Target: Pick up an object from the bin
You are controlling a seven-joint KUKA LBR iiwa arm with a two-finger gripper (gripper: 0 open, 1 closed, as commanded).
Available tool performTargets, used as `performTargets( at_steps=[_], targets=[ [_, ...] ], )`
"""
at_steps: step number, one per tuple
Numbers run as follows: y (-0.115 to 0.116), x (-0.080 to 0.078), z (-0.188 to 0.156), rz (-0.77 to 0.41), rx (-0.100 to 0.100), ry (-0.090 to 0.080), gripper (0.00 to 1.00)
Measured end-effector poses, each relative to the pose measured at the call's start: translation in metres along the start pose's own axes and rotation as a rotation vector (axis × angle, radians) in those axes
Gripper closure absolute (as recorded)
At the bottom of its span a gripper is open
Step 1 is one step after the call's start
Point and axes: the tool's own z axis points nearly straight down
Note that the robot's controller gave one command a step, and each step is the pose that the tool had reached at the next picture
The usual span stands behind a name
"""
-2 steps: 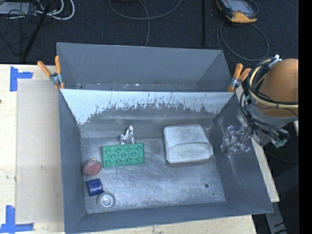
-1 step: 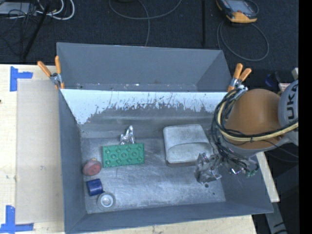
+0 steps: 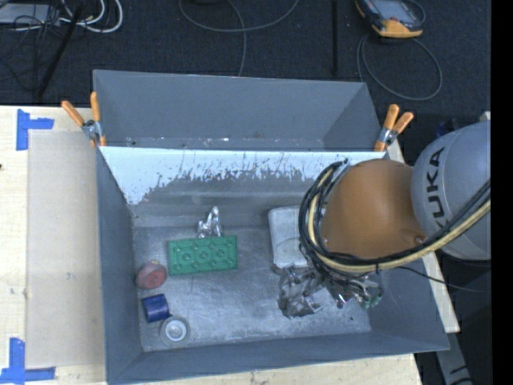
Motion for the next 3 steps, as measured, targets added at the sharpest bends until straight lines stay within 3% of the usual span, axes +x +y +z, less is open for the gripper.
performTargets(
  at_steps=[1, 2, 3],
  targets=[
    [-0.004, 0.001, 0.001, 0.005, 0.004, 0.001, 0.0],
    [0.027, -0.099, 0.02, -0.153, 0.003, -0.003, 0.0],
    [0.01, -0.148, 0.068, -0.114, 0.007, -0.012, 0.0]
  ],
)
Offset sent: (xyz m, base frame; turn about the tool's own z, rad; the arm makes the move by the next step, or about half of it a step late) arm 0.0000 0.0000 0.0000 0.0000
